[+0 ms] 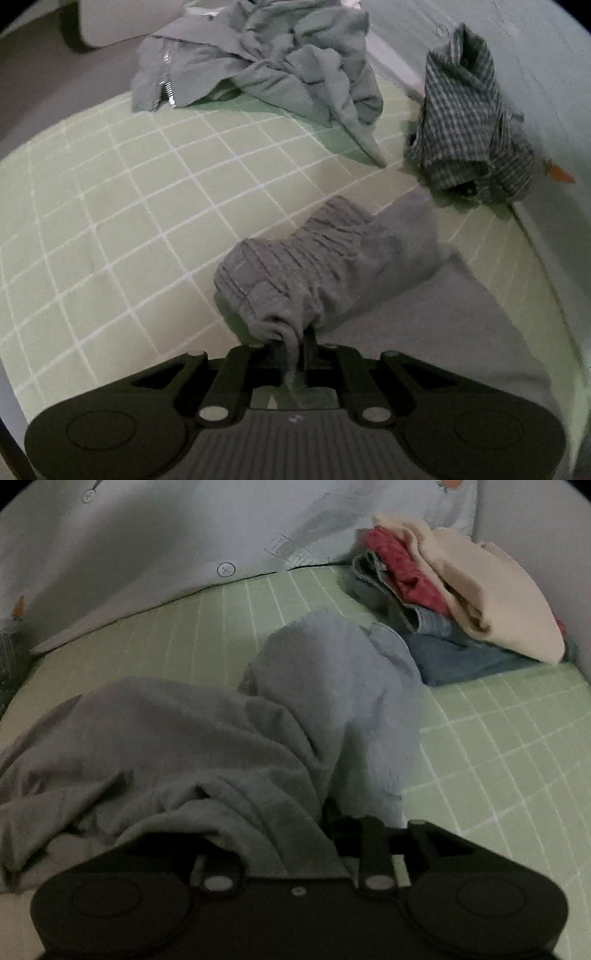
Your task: Fold clothes
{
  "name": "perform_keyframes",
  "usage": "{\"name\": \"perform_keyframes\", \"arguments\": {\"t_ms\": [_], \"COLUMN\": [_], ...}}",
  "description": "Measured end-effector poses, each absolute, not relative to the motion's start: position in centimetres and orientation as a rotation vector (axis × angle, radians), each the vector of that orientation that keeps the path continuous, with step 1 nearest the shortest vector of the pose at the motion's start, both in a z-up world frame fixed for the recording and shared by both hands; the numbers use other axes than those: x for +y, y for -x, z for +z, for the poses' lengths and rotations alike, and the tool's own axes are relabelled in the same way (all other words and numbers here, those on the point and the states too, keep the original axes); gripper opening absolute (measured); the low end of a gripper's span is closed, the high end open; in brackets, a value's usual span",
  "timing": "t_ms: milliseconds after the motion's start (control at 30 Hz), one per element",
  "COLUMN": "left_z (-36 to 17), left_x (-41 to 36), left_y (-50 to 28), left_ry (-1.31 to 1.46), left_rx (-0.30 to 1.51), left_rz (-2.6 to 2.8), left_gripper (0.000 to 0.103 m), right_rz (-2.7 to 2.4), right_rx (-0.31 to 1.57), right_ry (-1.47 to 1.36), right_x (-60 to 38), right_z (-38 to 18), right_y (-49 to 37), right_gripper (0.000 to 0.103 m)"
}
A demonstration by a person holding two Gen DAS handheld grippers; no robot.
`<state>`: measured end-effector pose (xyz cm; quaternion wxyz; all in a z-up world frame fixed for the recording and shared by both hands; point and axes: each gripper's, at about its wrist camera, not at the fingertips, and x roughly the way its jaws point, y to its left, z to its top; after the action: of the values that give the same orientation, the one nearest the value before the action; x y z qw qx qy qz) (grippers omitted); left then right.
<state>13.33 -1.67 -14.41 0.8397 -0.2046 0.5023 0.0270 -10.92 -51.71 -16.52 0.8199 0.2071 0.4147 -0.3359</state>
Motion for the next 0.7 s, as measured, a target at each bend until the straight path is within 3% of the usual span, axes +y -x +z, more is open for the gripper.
{"name": "perform_keyframes", "arguments": {"t_ms": [33,200,400,467,600,700], "left_z": [-14.0,-11.4,-9.1,-8.9,-8.8,-8.5], "left_x": [-1.6,-3.0,-3.8,-3.1,-1.5,-0.1], "left_y": [-13.2,-14.2,-15.5,-15.7,-15.8,-15.1], "left_ry": [0.440,0.386,0.354,0.379,0.405,0.356], "left_rx": [1.050,0.988,0.950,0.959,0.970,0.944], "left_rz": [0.050,-0.014,-0.074,-0.075,-0.033,0.077], "left_gripper": [0.012,0.021,0.041,0.048,0.049,0.064], "right_rz": [-0.716,-0.719,-0.726,-0.723,-0.714,-0.737], "right_rx": [0.869,0.788,0.759,0.787,0.844,0.915], "right_ry": [-0.436,-0.378,-0.277,-0.252,-0.272,-0.253], "right_x": [-51.5,-51.2,-51.4,-51.1,-50.8,-51.1], "right_z": [-16.0,-12.2,-9.0,-8.5,-8.2,-8.5], "right_y": [11.2,10.8,9.1,8.9,9.6,10.4], "right_gripper": [0.040,0.045,0.082,0.086,0.088,0.098]}}
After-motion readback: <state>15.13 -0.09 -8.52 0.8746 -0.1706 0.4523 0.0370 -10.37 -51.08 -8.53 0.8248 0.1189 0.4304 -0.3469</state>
